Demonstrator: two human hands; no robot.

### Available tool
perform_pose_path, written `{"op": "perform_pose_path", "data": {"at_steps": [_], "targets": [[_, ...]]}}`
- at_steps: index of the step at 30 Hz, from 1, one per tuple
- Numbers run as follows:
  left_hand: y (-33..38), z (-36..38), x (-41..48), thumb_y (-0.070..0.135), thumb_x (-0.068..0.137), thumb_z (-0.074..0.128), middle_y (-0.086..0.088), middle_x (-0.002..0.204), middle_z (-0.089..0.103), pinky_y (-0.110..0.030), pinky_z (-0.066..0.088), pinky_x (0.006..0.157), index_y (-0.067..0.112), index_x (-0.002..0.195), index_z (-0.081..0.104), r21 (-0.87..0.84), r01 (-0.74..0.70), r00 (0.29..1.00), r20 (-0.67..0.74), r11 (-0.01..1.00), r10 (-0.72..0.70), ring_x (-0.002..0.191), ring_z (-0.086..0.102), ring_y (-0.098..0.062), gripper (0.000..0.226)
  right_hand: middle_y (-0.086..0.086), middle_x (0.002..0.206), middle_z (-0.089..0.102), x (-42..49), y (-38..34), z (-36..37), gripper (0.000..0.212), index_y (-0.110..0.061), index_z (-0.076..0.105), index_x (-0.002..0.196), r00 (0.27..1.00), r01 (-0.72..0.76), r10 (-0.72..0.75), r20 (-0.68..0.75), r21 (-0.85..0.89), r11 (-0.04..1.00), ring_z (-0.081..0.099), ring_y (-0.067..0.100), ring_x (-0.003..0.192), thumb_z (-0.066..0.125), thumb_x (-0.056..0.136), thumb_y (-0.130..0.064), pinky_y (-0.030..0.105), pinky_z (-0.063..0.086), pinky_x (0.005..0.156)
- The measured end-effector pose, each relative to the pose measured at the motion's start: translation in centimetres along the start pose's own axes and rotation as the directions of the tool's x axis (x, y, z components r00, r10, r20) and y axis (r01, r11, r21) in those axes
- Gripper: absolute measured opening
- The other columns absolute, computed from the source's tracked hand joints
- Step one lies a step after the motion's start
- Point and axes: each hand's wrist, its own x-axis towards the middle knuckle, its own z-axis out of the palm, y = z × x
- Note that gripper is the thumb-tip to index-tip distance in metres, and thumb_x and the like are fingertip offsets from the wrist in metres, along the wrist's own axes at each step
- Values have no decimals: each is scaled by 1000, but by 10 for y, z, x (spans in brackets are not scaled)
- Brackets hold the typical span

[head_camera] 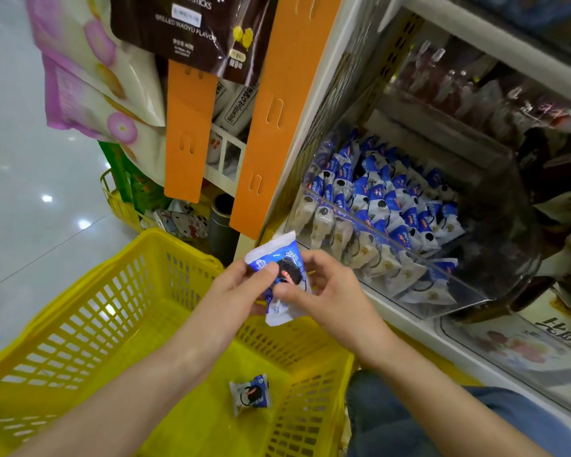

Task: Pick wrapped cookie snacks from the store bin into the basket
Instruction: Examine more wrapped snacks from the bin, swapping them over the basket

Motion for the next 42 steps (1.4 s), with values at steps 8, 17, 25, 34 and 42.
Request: {"op": "perform_pose_path", "data": {"at_steps": [8, 17, 25, 34, 42], "targets": [[25, 2, 13, 21, 90, 54, 0, 87, 75, -19, 55, 66, 12, 99, 66, 32, -109, 992, 73, 994, 106, 79, 70, -10, 17, -8, 99, 69, -3, -18, -12, 37, -29, 59, 103, 986, 143, -141, -89, 19, 990, 65, 10, 94, 76, 72, -18, 30, 55, 82], [46, 10, 25, 22, 94, 48, -2, 100, 73, -32, 57, 82, 15, 111, 62, -163, -122, 978, 147, 979, 146, 95, 68, -17, 23, -6, 85, 70, 14, -38, -31, 17, -22, 63, 88, 948, 239, -234, -214, -3, 971, 67, 7, 82, 72, 75, -15, 18, 53, 72], [51, 12, 41, 19, 89, 57, 5, 99, 72, -31, 53, 87, 21, 112, 59, -106, -192, 977, 70, 976, 200, 95, 68, -9, 23, -9, 80, 65, 69, -47, -80, 9, -24, 60, 90, 802, 213, -345, -487, -307, 928, 61, 5, 72, 51, 94, -23, 20, 50, 64], [49, 11, 50, 23, 87, 60, 11, 93, 72, -12, 52, 67, 27, 111, 57, -103, -215, 973, 59, 971, 222, 86, 68, 0, 25, 22, 105, 65, 153, -13, -127, 30, 3, 62, 108, 888, -208, -140, -439, -652, 729, 59, 32, 98, 51, 95, -22, 21, 32, 68], [46, 11, 52, 26, 86, 59, 15, 94, 71, -11, 52, 66, 34, 108, 55, -101, -203, 974, 81, 974, 211, 87, 67, 2, 23, 16, 106, 65, 176, -7, -138, 47, -2, 60, 107, 894, -394, 60, -443, -718, 574, 61, 30, 93, 63, 84, -43, 35, 45, 72]]}}
